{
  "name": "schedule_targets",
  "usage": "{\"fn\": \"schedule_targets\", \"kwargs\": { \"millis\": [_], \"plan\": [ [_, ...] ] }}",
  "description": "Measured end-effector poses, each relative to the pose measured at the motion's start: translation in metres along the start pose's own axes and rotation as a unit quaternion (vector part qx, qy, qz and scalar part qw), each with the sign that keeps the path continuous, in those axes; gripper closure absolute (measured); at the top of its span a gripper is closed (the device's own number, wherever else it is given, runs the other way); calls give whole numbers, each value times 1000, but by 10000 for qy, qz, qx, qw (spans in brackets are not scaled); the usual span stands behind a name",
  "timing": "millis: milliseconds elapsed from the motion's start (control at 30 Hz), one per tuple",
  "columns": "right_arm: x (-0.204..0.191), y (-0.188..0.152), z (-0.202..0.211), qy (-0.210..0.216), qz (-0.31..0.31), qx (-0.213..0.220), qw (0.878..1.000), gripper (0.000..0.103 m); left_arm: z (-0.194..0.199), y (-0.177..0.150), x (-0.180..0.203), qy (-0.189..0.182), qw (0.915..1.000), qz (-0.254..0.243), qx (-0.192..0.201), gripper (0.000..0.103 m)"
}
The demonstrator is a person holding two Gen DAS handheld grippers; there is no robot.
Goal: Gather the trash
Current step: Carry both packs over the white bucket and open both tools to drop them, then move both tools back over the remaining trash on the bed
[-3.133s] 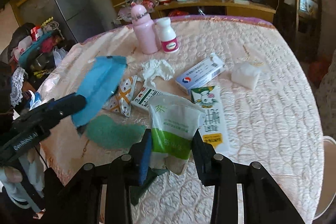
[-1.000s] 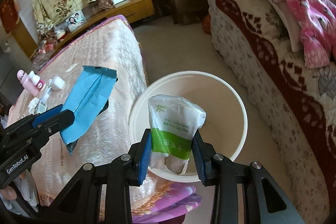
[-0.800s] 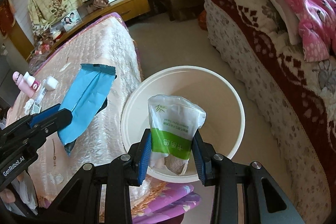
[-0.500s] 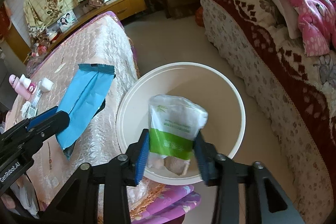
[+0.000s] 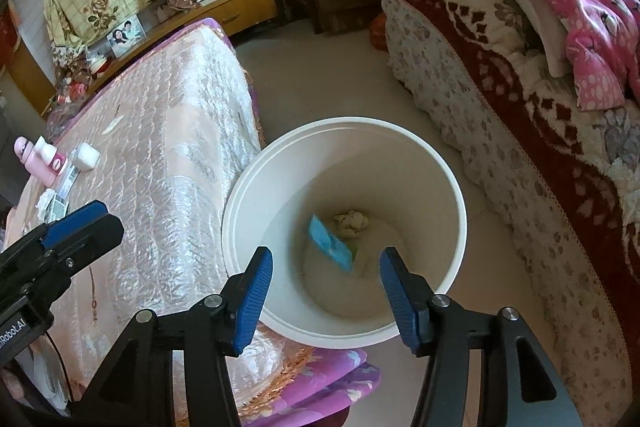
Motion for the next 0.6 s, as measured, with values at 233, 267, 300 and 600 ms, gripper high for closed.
{"fn": "schedule_targets", "kwargs": {
  "millis": [233, 267, 300, 600],
  "plan": [
    [-20, 7, 11, 80, 115, 90, 9999, 48, 20, 3, -19, 269, 9995, -33, 136, 58],
    [-24, 9, 13, 102, 136, 111, 9998, 48, 22, 4, -22, 301, 9994, -36, 156, 58],
    [-30, 12, 16, 137, 164, 145, 9997, 48, 25, 4, -25, 322, 9993, -31, 178, 58],
    [-87, 31, 40, 455, 502, 437, 9967, 42, 61, 8, -65, 700, 9967, 55, 412, 58]
  ]
}}
Point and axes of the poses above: each gripper's, at about its wrist camera, not at the fingertips, and z roughly against the way its jaws point, x to its right, y to its top, the point moved 10 cm from there along -z, roughly the way its jaws point, and after that the axes turned 15 degrees about x, right-handed, at the moved point
